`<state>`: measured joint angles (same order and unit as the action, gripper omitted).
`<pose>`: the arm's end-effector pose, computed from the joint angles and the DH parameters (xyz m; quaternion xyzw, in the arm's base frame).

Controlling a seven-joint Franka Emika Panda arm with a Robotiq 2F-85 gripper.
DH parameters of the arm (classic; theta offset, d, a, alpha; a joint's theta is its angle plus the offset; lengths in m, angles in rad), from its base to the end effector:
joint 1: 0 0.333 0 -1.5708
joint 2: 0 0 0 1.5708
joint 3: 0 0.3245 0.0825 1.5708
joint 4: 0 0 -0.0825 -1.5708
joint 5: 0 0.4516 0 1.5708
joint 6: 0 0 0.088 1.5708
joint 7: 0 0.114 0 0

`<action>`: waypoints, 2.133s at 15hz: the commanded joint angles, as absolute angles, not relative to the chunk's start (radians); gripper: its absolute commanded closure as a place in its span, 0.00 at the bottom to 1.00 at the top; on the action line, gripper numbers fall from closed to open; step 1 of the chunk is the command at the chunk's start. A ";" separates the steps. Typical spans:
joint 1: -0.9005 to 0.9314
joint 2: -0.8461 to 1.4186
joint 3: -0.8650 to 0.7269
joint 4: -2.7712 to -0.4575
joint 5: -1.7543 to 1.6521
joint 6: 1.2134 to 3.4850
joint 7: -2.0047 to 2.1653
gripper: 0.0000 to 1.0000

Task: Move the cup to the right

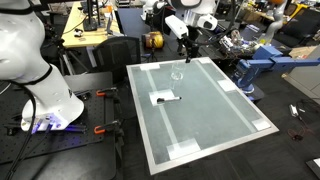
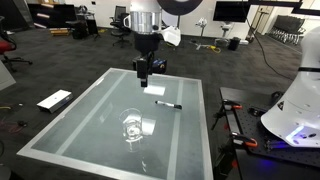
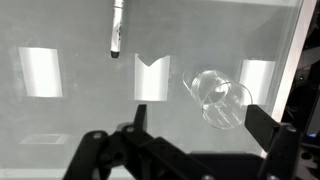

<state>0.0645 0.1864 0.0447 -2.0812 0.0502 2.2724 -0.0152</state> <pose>0.6252 0.0699 0.2966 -0.9987 -0.0456 -0.0013 0.0234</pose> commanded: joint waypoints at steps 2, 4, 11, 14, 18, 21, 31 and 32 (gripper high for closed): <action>0.064 0.220 0.050 -2.059 0.040 2.271 -0.011 0.00; 0.065 0.230 0.051 -2.050 0.039 2.271 -0.011 0.00; 0.069 0.250 0.048 -2.041 0.027 2.305 -0.003 0.00; 0.076 0.288 0.045 -2.030 0.014 2.374 0.018 0.00; 0.078 0.357 0.045 -2.005 0.018 2.450 0.016 0.00; 0.084 0.407 0.045 -1.967 0.021 2.438 0.024 0.00; 0.108 0.526 0.049 -1.866 0.024 2.416 0.024 0.00; 0.109 0.535 0.051 -1.859 0.027 2.413 0.022 0.00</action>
<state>0.1025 0.5016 0.0458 -1.9060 0.0393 2.4420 -0.0111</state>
